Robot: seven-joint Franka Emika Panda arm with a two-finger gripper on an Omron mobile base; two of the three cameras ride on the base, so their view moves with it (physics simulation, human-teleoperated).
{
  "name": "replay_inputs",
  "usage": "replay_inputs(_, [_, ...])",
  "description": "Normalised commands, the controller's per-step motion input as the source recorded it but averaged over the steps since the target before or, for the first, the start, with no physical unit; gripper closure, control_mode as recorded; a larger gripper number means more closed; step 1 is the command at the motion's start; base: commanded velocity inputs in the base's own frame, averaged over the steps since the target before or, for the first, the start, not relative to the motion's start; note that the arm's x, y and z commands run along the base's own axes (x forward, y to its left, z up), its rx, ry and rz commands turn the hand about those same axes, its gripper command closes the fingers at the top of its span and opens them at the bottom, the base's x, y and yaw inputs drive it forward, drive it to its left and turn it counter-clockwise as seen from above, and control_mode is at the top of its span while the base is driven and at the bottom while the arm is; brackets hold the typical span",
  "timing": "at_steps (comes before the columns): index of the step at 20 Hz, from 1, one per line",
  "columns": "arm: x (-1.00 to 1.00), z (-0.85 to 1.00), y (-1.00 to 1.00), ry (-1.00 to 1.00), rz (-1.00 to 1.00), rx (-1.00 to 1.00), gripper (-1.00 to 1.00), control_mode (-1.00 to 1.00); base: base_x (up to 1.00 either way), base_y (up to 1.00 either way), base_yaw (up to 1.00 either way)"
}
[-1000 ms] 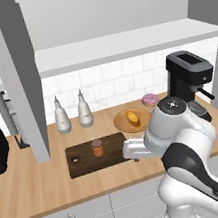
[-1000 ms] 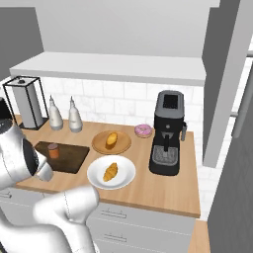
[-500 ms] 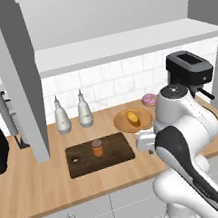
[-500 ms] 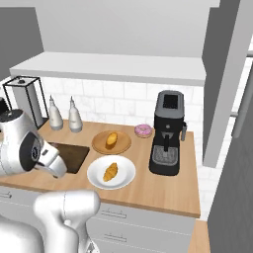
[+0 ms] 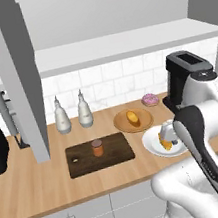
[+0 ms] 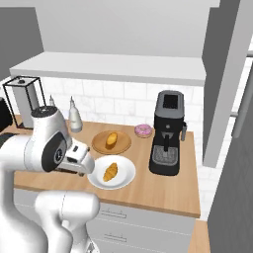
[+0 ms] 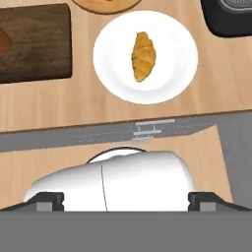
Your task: From the different types of pastries on the counter, select a croissant and place it on the cutting board. Then retrieve a jar of jam from the cabinet and place it alongside the croissant on the cutting board.
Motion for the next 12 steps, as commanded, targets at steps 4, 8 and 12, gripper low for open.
replay_inputs(4, [0.06, 0.00, -0.52, 0.00, 0.33, 0.00, -1.00, -1.00, 0.00, 0.00, 0.00])
replay_inputs(8, [0.23, -0.13, -0.03, 0.00, 0.05, -0.01, -1.00, -1.00, 0.00, 0.00, 0.00])
replay_inputs(12, [0.94, -0.20, 0.00, 0.00, 0.02, 0.00, -1.00, -1.00, 0.00, 0.00, 0.00])
